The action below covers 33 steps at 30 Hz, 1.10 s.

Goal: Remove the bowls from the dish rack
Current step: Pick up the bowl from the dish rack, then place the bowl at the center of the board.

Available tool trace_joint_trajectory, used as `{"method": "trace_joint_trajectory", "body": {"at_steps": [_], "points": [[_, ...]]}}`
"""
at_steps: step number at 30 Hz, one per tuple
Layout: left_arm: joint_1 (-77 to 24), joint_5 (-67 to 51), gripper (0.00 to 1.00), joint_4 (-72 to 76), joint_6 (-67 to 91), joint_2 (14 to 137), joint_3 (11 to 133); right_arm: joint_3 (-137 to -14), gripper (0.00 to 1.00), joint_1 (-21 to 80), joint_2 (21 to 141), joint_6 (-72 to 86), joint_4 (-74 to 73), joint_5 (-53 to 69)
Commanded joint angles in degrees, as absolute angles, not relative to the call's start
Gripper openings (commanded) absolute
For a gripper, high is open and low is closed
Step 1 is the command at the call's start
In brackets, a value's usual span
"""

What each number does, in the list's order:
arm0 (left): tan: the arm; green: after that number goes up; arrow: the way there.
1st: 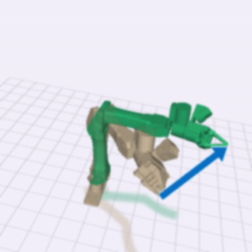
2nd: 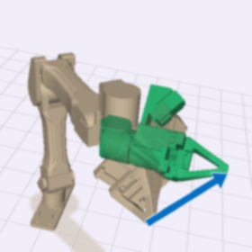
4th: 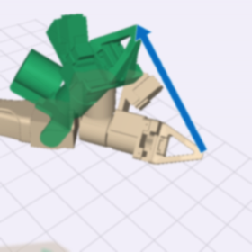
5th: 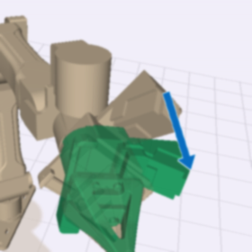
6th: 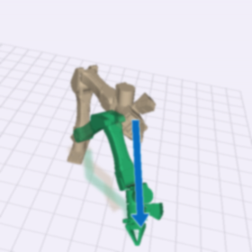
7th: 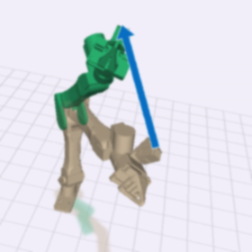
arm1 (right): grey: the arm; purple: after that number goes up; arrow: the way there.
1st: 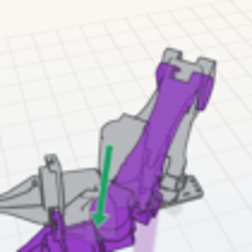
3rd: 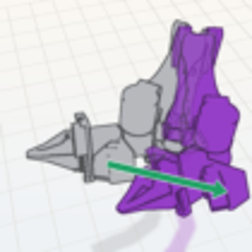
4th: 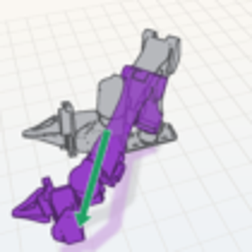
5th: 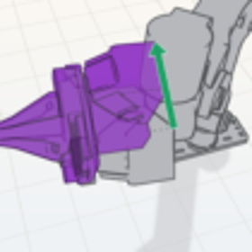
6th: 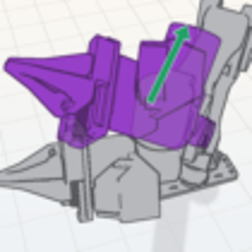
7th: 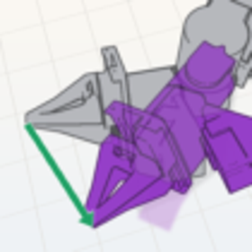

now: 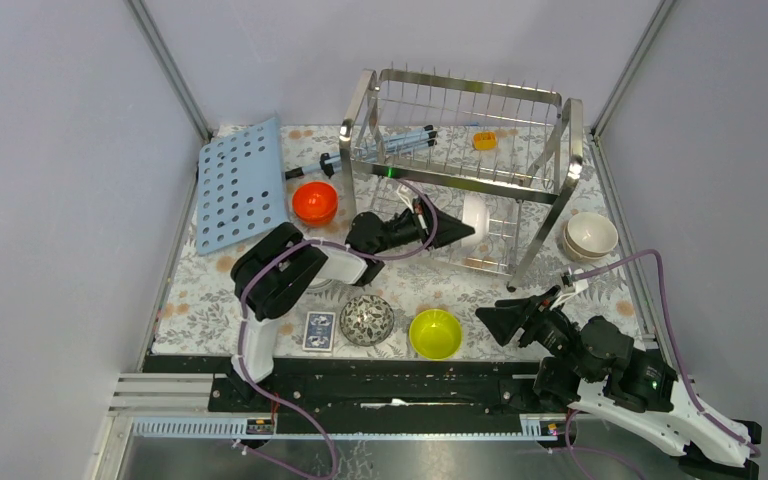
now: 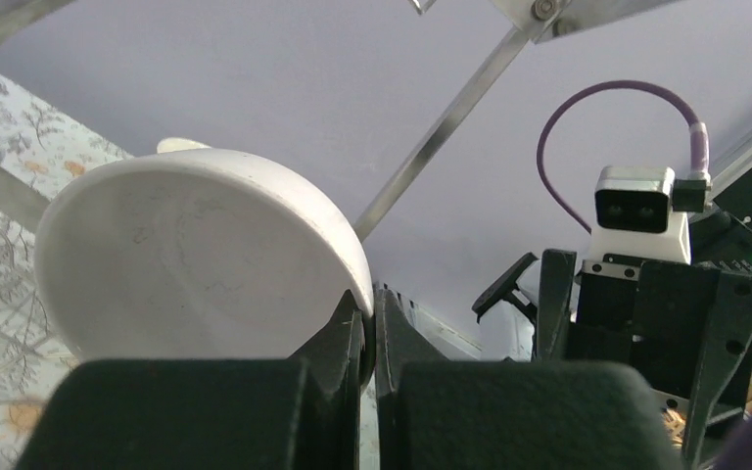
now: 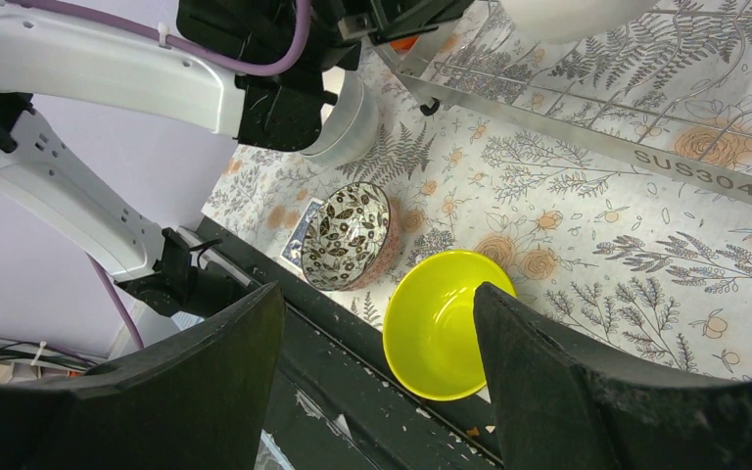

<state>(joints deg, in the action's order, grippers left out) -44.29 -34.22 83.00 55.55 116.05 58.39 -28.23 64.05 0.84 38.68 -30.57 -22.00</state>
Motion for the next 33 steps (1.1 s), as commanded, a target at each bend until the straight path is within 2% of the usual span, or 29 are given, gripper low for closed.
{"method": "trace_joint_trajectory", "body": {"at_steps": [1, 15, 20, 24, 28, 33], "points": [[-45.4, -36.4, 0.00, 92.1, 54.4, 110.3, 55.0, -30.2, 0.78, 63.7, 0.4, 38.4, -29.7, -24.1], [-52.7, -35.3, 0.00, 90.7, 51.3, 98.0, 39.9, -37.6, 0.83, 63.7, 0.4, 36.2, -32.8, -23.4], [-54.9, -34.5, 0.00, 85.2, 48.4, 90.5, 35.2, -39.0, 0.84, 63.7, 2.0, 36.6, -34.0, -22.0], [-56.9, -34.0, 0.00, 69.9, 39.9, 80.3, 32.5, -41.1, 0.84, 63.7, 7.0, 36.0, -34.8, -20.9], [-58.4, -31.1, 0.00, 46.1, 26.3, 65.8, 33.1, -43.8, 0.84, 63.7, 12.6, 34.5, -34.0, -19.5], [-58.6, -23.0, 0.00, 12.6, 11.9, 51.7, 40.6, -45.0, 0.84, 63.7, 16.6, 32.9, -31.0, -17.7]]}}
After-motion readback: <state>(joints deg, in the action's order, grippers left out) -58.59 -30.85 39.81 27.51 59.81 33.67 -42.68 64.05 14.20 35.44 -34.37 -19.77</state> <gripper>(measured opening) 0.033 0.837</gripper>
